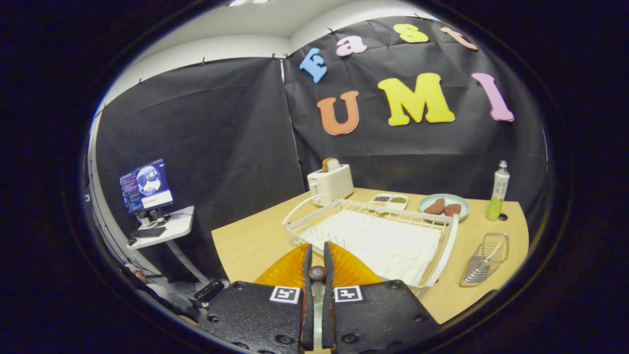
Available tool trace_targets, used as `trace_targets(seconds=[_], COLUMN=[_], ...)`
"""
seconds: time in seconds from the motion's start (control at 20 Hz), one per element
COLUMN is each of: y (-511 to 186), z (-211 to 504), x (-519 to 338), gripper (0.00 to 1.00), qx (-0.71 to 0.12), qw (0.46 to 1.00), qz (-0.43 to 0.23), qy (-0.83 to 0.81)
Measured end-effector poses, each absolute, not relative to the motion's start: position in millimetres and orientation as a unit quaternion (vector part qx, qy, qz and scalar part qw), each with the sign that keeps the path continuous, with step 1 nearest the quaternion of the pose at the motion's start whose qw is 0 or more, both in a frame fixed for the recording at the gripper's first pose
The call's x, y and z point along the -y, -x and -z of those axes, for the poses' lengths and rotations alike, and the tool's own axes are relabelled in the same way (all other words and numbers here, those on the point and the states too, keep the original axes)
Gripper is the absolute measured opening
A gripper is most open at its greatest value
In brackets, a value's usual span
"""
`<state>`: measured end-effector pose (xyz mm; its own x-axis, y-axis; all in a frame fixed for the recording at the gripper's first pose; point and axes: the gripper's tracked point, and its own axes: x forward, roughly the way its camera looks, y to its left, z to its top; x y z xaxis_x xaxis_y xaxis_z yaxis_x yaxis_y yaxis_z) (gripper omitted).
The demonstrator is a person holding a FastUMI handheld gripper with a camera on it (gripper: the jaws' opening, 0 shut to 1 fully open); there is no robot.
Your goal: Take the plate from the dish rack, then take the spoon from the basket and place it into the plate.
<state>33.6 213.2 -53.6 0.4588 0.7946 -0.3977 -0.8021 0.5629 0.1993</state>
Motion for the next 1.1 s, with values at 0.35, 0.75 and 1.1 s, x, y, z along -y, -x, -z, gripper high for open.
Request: trace_targets(seconds=[0.35,0.75,1.1], y=[-19.0,-22.4,-43.3], z=[70.0,71.6,37.2], x=[-228.8,-232.7,-211.5], gripper=[0.12,0.17,0.72], qx=[-0.244,-0.244,-0.193], qw=[0.833,0.831,0.871], qz=[-0.496,-0.499,-0.451], qy=[0.029,0.03,0.011])
